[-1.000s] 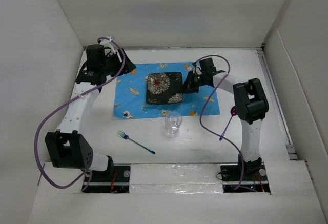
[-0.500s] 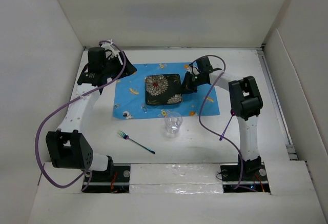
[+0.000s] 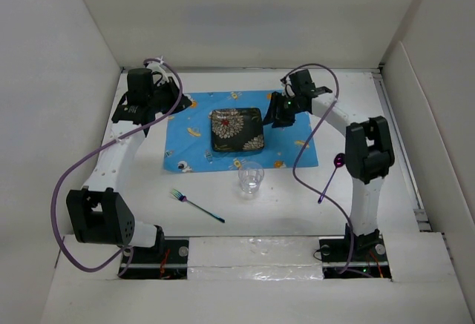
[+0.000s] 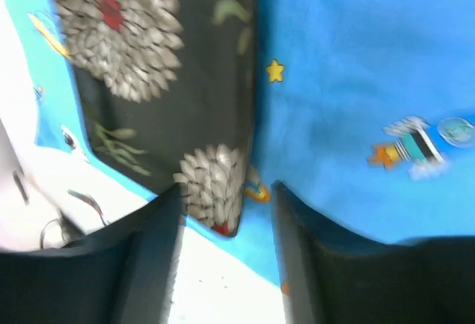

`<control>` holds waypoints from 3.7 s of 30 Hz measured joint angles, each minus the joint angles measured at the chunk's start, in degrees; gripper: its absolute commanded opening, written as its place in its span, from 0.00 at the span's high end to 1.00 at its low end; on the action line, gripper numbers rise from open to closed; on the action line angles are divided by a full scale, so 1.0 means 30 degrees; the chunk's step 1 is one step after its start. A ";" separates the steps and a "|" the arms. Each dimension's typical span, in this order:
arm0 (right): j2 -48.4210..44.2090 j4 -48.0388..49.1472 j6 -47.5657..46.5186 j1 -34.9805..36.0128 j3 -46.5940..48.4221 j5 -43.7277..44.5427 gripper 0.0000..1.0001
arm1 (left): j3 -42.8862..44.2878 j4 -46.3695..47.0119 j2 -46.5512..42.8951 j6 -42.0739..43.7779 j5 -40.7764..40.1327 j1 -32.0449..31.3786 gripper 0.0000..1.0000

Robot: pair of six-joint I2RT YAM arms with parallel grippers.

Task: Set the dinner table for one person

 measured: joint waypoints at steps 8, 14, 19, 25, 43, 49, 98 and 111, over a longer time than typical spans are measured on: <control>-0.9041 0.0124 -0.1209 0.0765 -0.5588 0.2157 0.44 | 0.0459 -0.0153 -0.0007 -0.0036 0.0517 0.0000 0.73; -1.1409 -0.0976 -0.2229 0.6564 -0.6892 0.4357 0.38 | 0.1865 -0.1137 -0.0248 0.1078 -0.0619 -0.0160 0.63; -1.0826 -0.1785 -0.1945 0.7919 -0.8167 0.5945 0.41 | 0.1872 -0.1217 -0.0517 0.1180 -0.0583 -0.0160 0.63; -0.9799 -0.1938 -0.1311 0.7876 -0.8262 0.8021 0.46 | 0.1858 -0.1297 -0.0525 0.1173 -0.0401 -0.0160 0.63; -0.9952 -0.3293 -0.0860 0.5464 -0.4809 0.8692 1.00 | 0.0998 -0.1239 -0.0903 0.1100 -0.0175 -0.0160 0.63; -0.6747 -0.3286 -0.1217 0.0736 0.2025 0.9296 1.00 | 0.0991 -0.1115 -0.0896 0.1027 0.0087 -0.0211 0.63; -0.4109 -0.3016 0.1100 -0.5566 0.3789 0.9544 1.00 | 0.0765 -0.1253 -0.0197 0.0823 0.0044 -0.2783 1.00; -1.8797 -0.2142 0.4095 -0.6251 -1.5489 0.9216 0.60 | 0.0503 -0.1865 -0.0517 0.1712 -0.3162 -0.8327 0.82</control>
